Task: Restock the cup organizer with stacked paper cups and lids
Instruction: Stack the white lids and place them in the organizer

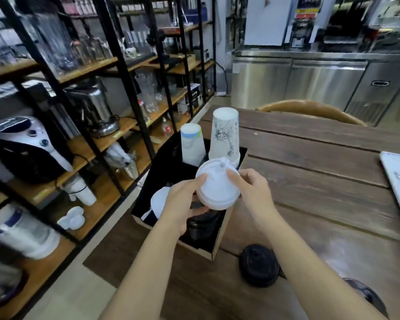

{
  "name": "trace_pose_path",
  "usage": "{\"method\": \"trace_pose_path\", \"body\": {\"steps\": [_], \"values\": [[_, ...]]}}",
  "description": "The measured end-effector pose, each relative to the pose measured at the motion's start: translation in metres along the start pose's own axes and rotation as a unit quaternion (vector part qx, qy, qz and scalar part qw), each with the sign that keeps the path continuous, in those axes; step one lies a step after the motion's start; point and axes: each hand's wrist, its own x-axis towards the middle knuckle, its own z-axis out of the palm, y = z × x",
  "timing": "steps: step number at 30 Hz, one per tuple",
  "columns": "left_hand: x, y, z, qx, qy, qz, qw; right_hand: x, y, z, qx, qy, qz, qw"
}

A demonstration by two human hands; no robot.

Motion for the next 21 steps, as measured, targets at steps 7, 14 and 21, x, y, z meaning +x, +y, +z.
{"method": "trace_pose_path", "body": {"steps": [7,14,21], "values": [[0.019,0.007,-0.065,-0.029,0.067,-0.029,0.997,0.025,0.009,0.069,-0.065,-0.079,0.024,0.994],[0.051,-0.002,-0.119,0.008,0.085,-0.054,0.995,0.049,0.023,0.124,-0.122,-0.12,0.056,0.984],[0.08,-0.02,-0.139,0.025,0.102,-0.078,0.991,0.068,0.04,0.155,-0.246,-0.128,0.068,0.958]]}}
